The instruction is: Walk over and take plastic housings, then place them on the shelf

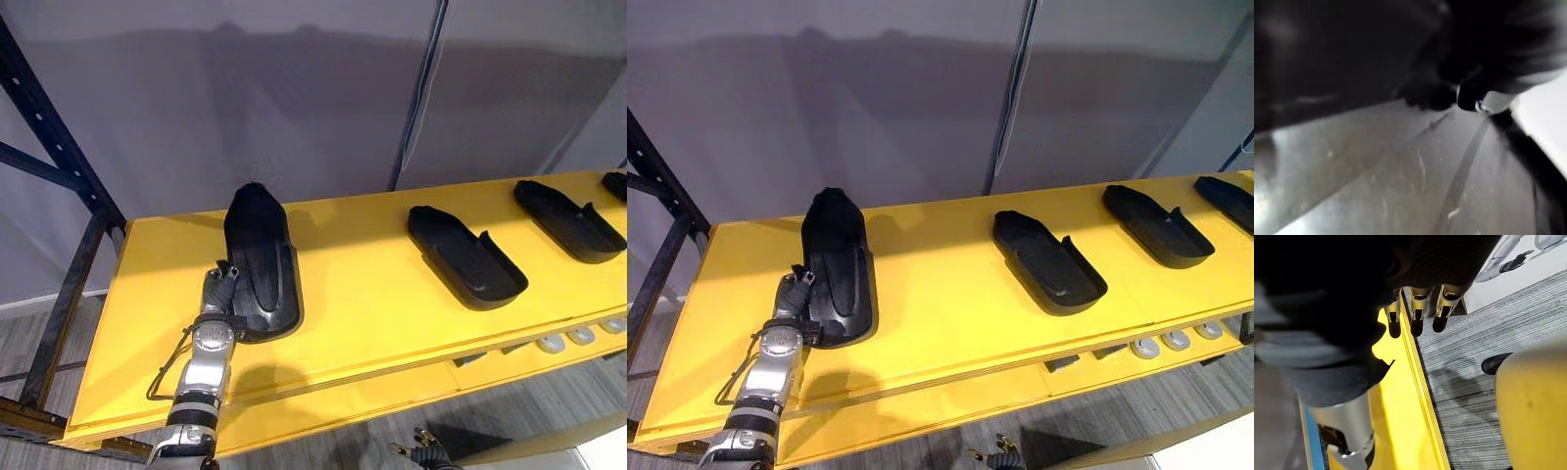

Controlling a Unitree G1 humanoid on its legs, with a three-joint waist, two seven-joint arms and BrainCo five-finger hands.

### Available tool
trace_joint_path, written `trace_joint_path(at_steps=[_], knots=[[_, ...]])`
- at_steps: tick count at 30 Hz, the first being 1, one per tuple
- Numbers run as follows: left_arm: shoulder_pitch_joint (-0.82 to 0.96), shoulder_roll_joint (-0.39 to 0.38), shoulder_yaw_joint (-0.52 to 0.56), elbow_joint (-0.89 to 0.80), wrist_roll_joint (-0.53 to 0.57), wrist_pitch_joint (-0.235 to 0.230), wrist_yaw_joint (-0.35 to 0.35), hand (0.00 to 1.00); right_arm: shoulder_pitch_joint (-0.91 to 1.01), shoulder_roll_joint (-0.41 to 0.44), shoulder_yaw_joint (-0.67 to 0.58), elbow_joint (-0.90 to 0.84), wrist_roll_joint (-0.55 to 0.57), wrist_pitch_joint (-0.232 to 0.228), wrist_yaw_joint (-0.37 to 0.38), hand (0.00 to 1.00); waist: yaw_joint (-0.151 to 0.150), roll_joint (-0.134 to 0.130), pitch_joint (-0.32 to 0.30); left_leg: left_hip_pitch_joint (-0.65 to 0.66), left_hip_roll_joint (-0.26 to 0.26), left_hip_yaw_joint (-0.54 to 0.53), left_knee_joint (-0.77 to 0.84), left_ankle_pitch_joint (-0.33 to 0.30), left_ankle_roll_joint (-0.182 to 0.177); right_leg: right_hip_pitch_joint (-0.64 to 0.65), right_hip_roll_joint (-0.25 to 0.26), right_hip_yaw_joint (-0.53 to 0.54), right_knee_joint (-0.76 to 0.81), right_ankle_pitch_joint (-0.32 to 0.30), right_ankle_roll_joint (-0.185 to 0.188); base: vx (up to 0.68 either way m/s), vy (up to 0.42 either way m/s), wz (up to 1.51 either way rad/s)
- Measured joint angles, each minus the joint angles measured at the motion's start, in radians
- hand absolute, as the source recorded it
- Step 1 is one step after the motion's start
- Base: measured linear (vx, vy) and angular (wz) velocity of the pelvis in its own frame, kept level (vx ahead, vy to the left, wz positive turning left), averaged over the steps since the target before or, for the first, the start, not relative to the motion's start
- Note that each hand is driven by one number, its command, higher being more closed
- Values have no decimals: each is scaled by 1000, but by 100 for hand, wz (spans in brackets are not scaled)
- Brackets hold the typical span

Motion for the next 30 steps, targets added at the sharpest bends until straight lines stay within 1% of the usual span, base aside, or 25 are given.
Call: trace_joint_path(at_steps=[5,10,15,19,23,25,27,30], knots=[[-3,-1,11,0,7,2,6,0,1,0,1,1,0,0,1,0,-3,-16,4,-1,-9,10,5,-1,1,-6,-9,10,-15,-1,0,-94,19,-10],[-3,-7,20,-3,3,2,24,0,3,-9,1,1,0,0,1,0,-7,-18,4,-3,-9,9,2,2,-1,-12,-9,11,-17,0,1,-49,1,-2],[-3,-9,21,-25,-32,-3,53,0,2,-10,0,13,0,0,1,0,-7,-26,1,-3,-9,5,-5,3,-2,-10,-8,7,-18,1,2,9,-1,1],[-3,-23,26,-50,-85,-5,85,0,2,-11,-1,18,0,0,0,0,-12,-32,3,-2,-9,-2,-6,3,-2,0,-8,0,-19,2,1,20,-1,6],[-2,-37,28,-62,-118,-23,98,0,3,-17,-2,20,-1,1,0,0,-13,-34,4,-2,-9,-2,-6,3,-2,0,-8,0,-19,4,-3,-8,2,0],[2,-47,26,-85,-151,-38,113,0,8,-23,-3,20,-1,1,-1,0,-13,-34,4,-2,-9,-2,-5,3,-1,0,-8,0,-19,4,-3,-35,6,-1],[5,-50,20,-102,-169,-41,116,0,15,-28,-5,21,-2,1,-1,0,-13,-34,4,-2,-9,-2,-4,3,-1,0,-8,0,-19,4,-3,0,0,0],[16,-68,20,-131,-184,-58,117,0,32,-30,-15,22,-2,5,-3,0,-13,-34,4,-2,-9,-2,-5,4,0,0,-8,0,-19,4,-3,0,0,0]])
